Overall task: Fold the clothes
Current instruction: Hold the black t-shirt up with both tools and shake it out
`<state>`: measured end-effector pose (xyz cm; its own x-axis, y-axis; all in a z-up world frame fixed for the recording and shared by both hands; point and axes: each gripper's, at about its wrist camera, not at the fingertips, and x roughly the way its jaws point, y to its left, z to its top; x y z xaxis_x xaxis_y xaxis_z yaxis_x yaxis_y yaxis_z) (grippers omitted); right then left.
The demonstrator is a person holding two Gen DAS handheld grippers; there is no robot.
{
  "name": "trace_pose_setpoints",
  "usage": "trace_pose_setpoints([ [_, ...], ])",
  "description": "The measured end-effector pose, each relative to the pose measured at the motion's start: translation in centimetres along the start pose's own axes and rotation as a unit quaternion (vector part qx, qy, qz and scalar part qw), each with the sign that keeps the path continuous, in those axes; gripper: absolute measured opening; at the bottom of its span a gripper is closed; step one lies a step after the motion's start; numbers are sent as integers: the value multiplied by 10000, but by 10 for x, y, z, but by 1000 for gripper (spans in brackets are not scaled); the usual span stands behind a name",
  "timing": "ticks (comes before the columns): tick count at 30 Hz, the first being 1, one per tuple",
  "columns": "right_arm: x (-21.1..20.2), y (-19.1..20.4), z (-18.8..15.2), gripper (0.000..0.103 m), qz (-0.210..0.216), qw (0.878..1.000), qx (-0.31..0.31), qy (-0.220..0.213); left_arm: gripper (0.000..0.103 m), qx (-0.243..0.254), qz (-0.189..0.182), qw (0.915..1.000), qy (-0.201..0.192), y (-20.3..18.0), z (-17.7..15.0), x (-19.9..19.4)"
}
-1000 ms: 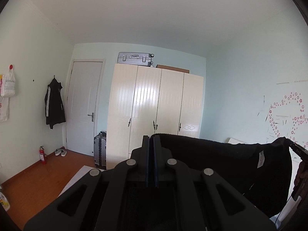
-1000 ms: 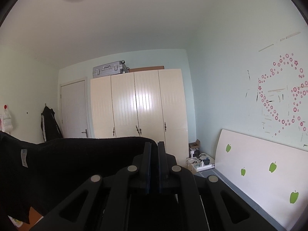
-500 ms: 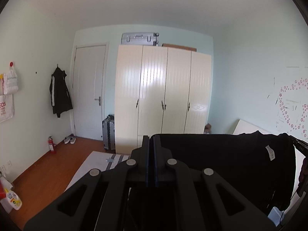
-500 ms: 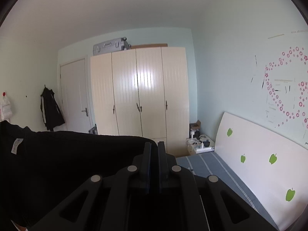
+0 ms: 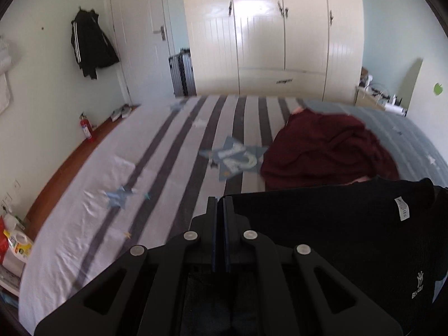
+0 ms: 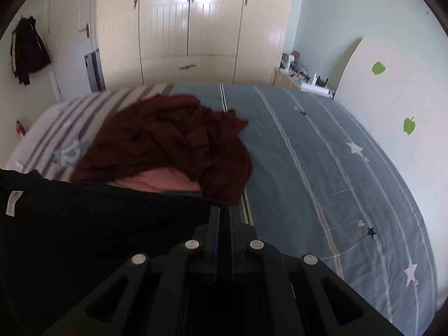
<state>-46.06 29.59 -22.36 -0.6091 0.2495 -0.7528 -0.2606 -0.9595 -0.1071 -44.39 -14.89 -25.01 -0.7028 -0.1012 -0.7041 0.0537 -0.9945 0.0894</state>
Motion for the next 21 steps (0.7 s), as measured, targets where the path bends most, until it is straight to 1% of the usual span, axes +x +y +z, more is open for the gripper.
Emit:
trace_pose_setpoints([
  [1,39,9,-17,5,-54,9998,0,194,2,6,36,9999,169,-4,-19,30],
  [3,90,20,-44,5,-118,9987,40,500,2,117,201,9993,291,-15,-54,71],
  [5,119,26,-65,5,-247,9978,99,603,2,233,257,9987,365,-23,-72,96],
  [7,133,32,-74,5,-292,9973,9,680,2,258,234,9987,378,-26,-78,111],
  [9,137,35,-73,5,-352,9975,-154,596,2,249,192,9989,357,-28,-62,120],
  [12,138,33,-56,5,-283,9982,-43,521,2,230,181,9993,232,-24,-16,126],
  [14,143,32,-46,5,-250,9982,20,554,2,141,111,9988,466,-24,-4,140],
  [15,145,32,-41,5,-235,9980,41,580,2,195,107,9973,697,-23,-3,150],
  [17,161,39,-41,6,-231,9953,-195,917,5,410,120,9935,1052,-27,-9,169],
  [18,167,41,-42,7,-209,9946,-256,985,5,371,94,9931,1105,-27,-10,172],
  [19,173,42,-42,8,-185,9938,-307,1051,7,307,62,9930,1140,-26,-10,174],
  [20,174,39,-41,11,-140,9938,-240,1079,19,140,35,9940,1088,-23,-7,173],
  [21,175,37,-39,19,-93,9937,-174,1103,32,-27,-11,9947,1033,-19,-4,169],
])
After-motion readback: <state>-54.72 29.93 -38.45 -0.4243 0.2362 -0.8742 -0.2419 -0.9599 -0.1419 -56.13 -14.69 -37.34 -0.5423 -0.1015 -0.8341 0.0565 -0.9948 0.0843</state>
